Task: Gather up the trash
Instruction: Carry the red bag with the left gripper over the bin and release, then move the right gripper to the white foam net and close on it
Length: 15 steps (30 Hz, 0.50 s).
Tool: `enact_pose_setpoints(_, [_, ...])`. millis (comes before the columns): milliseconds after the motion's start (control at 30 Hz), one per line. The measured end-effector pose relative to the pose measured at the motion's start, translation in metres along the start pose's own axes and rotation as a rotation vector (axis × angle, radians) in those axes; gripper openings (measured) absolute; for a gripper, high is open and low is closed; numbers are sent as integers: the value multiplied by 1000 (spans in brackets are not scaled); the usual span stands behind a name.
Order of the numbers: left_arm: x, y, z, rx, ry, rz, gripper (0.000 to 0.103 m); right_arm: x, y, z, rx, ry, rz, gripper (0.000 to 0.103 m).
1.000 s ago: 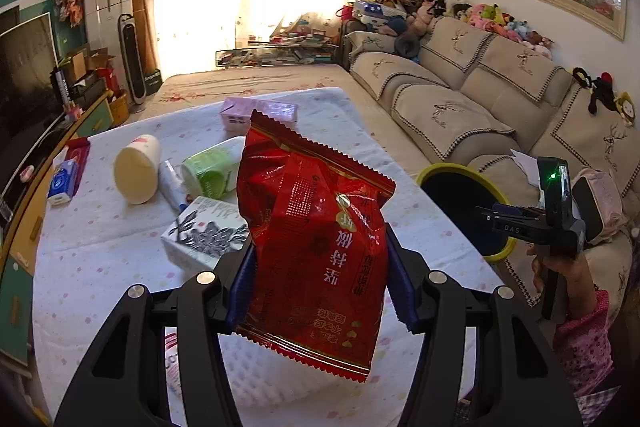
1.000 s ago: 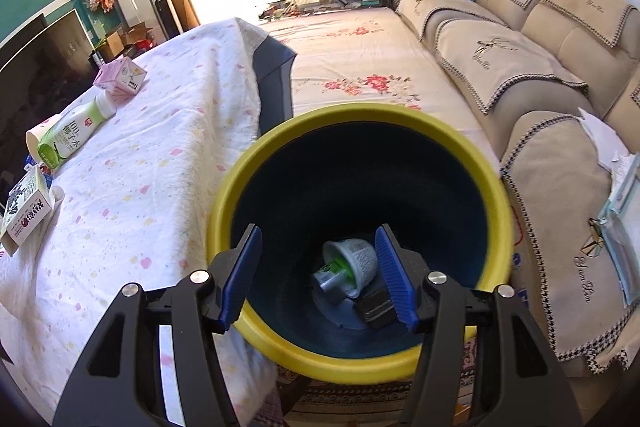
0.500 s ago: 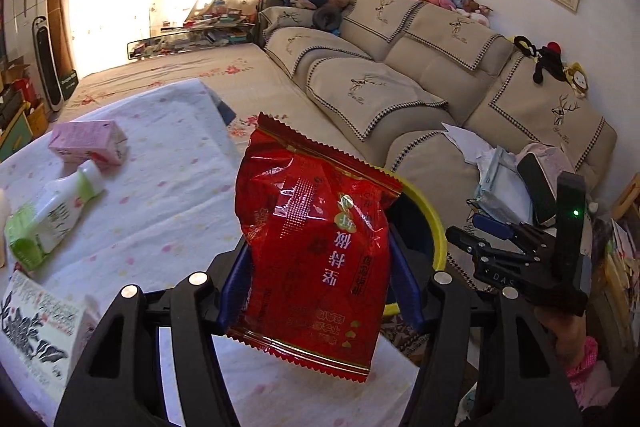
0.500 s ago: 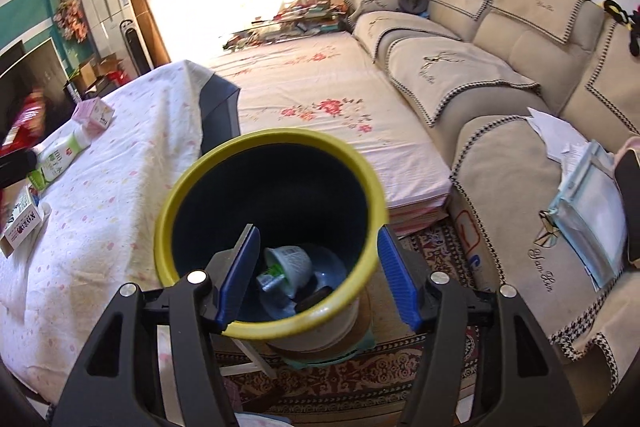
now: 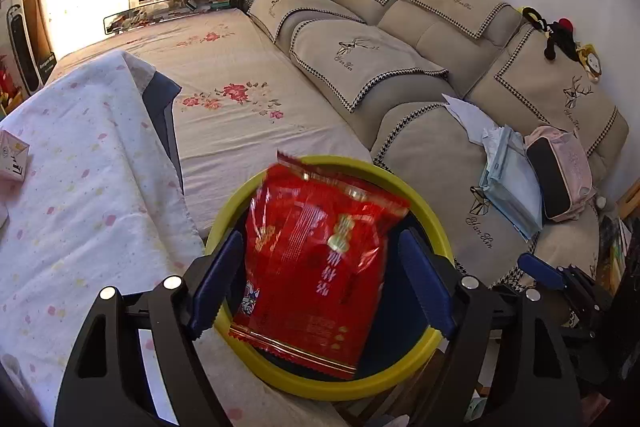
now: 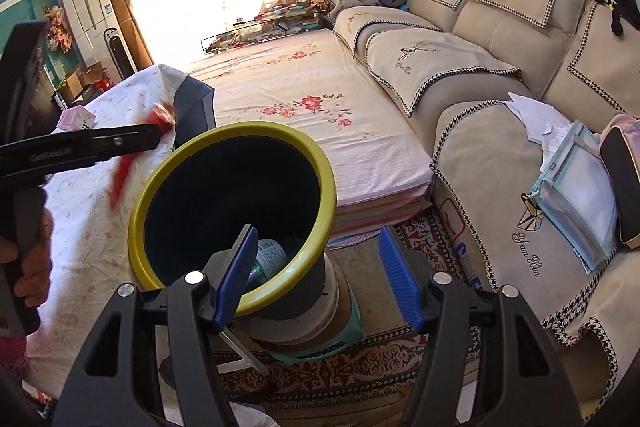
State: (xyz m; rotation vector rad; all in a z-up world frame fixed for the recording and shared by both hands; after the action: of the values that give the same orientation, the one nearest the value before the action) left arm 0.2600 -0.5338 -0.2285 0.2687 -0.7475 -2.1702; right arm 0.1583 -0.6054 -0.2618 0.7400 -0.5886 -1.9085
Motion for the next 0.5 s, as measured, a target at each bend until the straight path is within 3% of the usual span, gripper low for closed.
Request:
enact_pose_setpoints(200, [-5, -2, 1, -2, 16, 27, 83, -2, -4, 0, -5, 1, -4, 60])
enact_pose_setpoints(500, [-68, -45, 125, 146, 57, 104, 94, -40, -6, -3, -20, 65, 47, 61])
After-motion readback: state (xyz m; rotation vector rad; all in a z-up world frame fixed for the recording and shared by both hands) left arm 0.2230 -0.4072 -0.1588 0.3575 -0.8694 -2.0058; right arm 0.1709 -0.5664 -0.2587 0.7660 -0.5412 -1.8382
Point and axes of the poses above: each gripper's, at about its wrist camera, not at the fingertips, and z roughly against the way its jaws point, x to its right, y to its top, the point moved 10 cm from there along -z, roughly the way its jaws point, and after that the axes turned 10 degrees about y, right-handed, at the moved point
